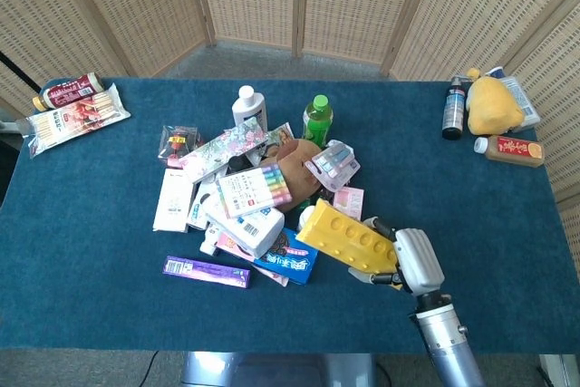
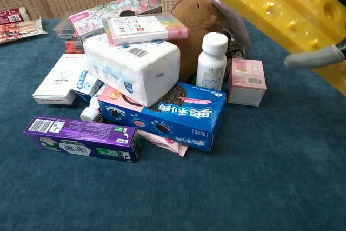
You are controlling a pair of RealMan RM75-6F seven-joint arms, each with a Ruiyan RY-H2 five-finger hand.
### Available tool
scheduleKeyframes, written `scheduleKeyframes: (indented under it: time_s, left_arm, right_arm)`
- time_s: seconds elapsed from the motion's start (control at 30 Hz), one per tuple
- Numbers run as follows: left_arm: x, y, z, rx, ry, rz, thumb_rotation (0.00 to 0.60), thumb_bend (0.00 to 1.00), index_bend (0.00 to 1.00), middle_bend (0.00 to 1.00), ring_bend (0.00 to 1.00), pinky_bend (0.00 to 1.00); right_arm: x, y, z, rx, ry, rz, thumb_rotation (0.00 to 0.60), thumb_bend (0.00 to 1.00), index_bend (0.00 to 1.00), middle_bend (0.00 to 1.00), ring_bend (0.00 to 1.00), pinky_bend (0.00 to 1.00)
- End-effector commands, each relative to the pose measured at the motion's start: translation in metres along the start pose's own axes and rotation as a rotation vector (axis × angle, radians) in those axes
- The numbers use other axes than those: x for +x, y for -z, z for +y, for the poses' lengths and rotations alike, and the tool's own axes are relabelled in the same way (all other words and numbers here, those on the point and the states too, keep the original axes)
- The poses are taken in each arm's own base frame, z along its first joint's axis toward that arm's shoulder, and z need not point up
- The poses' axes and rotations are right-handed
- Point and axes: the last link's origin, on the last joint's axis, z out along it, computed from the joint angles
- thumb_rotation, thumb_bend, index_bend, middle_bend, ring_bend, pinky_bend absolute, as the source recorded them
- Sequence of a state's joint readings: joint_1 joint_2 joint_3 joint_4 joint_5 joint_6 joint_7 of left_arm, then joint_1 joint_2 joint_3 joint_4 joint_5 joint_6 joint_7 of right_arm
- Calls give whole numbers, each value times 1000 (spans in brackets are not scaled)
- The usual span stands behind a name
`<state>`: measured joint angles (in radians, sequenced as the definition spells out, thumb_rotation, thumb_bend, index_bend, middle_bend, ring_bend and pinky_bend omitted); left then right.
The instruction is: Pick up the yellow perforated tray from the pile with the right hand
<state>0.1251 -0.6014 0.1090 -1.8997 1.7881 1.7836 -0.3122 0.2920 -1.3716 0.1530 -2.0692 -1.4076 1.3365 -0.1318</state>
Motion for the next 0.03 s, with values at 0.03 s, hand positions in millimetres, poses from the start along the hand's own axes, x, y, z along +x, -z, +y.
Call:
scheduleKeyframes:
  time_s: [0.03]
  left_arm:
    - [0, 0, 0, -1, 1, -1, 600, 0, 0, 0, 0, 0]
  right_arm:
    - [7, -2, -9, 22, 12, 13, 600, 0, 478, 793, 669, 761]
